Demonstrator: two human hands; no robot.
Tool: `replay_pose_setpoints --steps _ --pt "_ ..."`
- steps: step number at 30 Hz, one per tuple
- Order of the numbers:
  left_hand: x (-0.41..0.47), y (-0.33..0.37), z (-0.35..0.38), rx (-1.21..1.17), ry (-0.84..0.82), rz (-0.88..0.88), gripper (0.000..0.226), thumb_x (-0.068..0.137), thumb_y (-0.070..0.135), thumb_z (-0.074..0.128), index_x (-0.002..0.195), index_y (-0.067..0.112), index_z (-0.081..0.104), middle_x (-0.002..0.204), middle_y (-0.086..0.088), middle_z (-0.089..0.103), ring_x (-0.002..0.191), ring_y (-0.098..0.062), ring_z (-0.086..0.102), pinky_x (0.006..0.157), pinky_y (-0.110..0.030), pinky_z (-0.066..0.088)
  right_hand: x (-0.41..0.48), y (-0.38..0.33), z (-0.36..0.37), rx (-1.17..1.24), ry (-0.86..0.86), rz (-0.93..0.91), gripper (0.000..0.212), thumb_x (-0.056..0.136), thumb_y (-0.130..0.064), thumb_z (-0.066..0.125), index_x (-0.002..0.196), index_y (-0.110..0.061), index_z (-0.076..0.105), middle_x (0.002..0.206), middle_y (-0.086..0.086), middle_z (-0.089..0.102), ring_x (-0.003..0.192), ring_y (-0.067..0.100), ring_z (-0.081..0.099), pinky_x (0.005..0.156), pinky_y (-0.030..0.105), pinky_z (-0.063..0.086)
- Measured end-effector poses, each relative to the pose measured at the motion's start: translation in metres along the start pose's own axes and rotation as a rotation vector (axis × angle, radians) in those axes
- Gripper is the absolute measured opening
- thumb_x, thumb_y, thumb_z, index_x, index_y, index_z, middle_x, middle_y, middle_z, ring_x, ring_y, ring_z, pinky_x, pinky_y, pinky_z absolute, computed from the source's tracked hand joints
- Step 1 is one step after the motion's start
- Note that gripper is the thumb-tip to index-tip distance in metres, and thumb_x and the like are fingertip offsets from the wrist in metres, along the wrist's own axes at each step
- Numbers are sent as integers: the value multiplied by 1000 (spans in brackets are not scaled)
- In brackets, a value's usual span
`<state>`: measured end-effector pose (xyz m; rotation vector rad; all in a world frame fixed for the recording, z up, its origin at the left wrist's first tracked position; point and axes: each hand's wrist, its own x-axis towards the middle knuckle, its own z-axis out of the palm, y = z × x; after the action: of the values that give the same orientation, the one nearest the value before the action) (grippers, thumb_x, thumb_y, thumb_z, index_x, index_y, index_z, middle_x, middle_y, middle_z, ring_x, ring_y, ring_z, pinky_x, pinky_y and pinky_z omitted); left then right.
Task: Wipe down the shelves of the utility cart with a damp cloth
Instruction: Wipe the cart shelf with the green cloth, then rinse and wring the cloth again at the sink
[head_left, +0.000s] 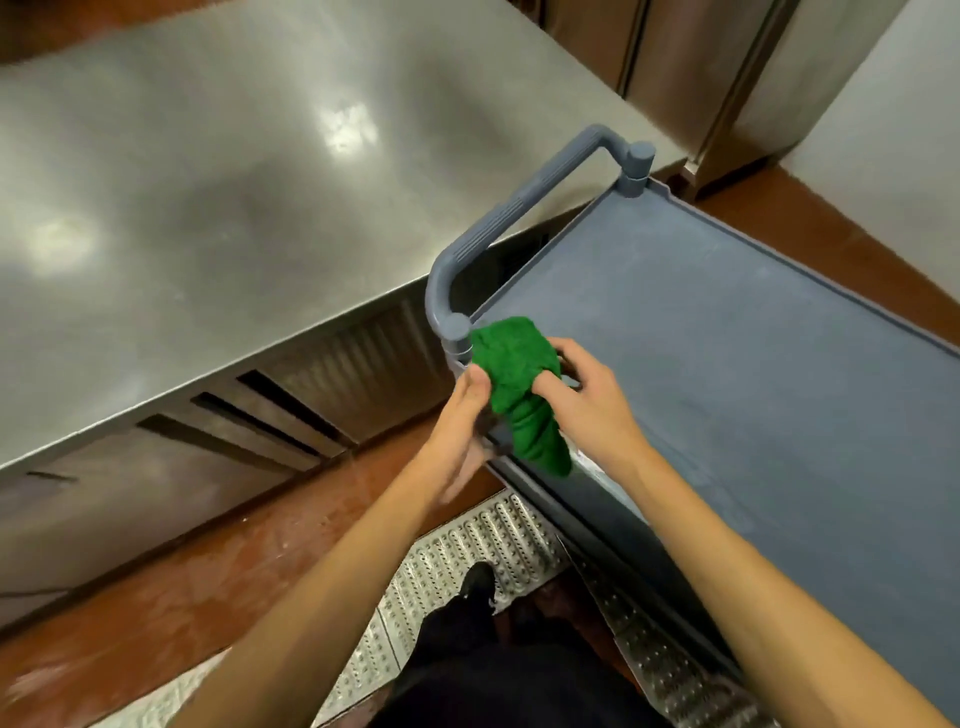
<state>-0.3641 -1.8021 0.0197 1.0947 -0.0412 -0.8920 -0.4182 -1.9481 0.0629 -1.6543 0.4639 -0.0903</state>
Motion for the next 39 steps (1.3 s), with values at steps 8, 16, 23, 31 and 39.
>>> replay_pose_setpoints --steps 8,16,23,31,39 --pt "-72 13 -2 -529 342 141 64 91 66 49 109 10 72 108 -16 69 96 -30 67 88 -43 52 -31 -15 55 -89 -480 -44 58 78 -6 52 131 -27 62 99 -21 71 91 -3 63 82 20 49" --pt "-156 17 -61 -666 550 338 41 95 44 46 103 10 67 90 -9 65 76 -22 64 69 -33 52 -55 -35 128 -350 -751 -248 65 79 -11 60 137 -38 51 144 -15 47 135 3 39 114 33 31" --pt "-235 45 -138 -641 690 397 64 85 59 65 131 14 64 127 -14 67 117 -33 63 107 -53 45 -105 -55 239 -287 -848 -362 105 65 -67 78 150 -44 22 148 -21 38 133 -9 37 103 10 34" --pt "-358 63 -245 -445 1085 528 89 52 69 86 126 25 66 118 -8 73 103 -28 73 86 -50 60 -165 -74 405 -288 -804 -475 67 78 -52 72 137 -48 42 130 -22 54 118 -6 51 96 24 50" --pt "-464 82 -340 -399 1246 620 81 57 52 93 129 33 61 112 2 75 97 -21 75 77 -43 63 -196 -62 539 -285 -735 -147 27 89 -34 51 95 -11 64 93 8 69 78 13 62 63 31 43"
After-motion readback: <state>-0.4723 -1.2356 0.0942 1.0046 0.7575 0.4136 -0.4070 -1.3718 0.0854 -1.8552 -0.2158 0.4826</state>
